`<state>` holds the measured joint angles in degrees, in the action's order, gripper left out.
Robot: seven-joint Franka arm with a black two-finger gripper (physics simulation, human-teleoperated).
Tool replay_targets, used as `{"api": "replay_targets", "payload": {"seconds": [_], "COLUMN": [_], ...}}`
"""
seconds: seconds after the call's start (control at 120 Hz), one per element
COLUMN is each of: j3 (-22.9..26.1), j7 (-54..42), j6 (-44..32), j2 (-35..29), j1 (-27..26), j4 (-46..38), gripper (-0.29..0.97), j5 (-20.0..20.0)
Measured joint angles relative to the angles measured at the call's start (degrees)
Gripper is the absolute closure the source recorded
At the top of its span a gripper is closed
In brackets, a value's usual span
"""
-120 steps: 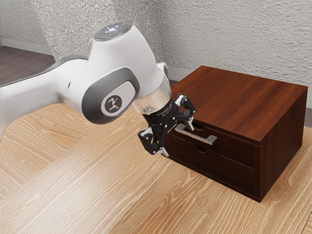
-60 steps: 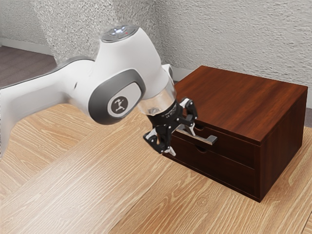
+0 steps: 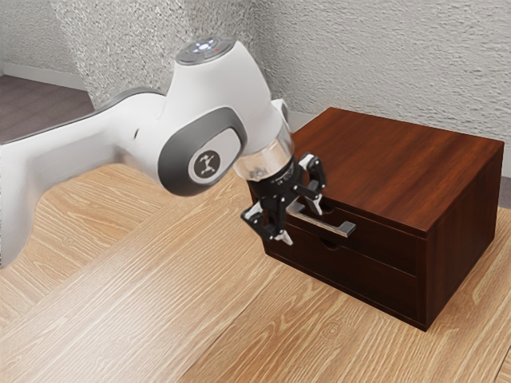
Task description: Pull the drawer handle with one arm to open the drawer
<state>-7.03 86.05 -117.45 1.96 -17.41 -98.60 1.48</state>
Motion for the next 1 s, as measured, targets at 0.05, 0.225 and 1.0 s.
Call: {"api": "replay_targets", "payload": {"seconds": [0.05,0.225,1.0], "j3": [0.0,0.0,0.3], "j7": [-0.1,-0.8,-1.7], "j6": [0.0,0.0,-0.2], "j2": [0.3,1.6,-3.7], "j1": [0.4,2.4,2.4], "j4": [0.2,0.9,-6.2], "gripper": [0.25,0.27,0.73], "j5": [0.0,-0.1,-1.7]}}
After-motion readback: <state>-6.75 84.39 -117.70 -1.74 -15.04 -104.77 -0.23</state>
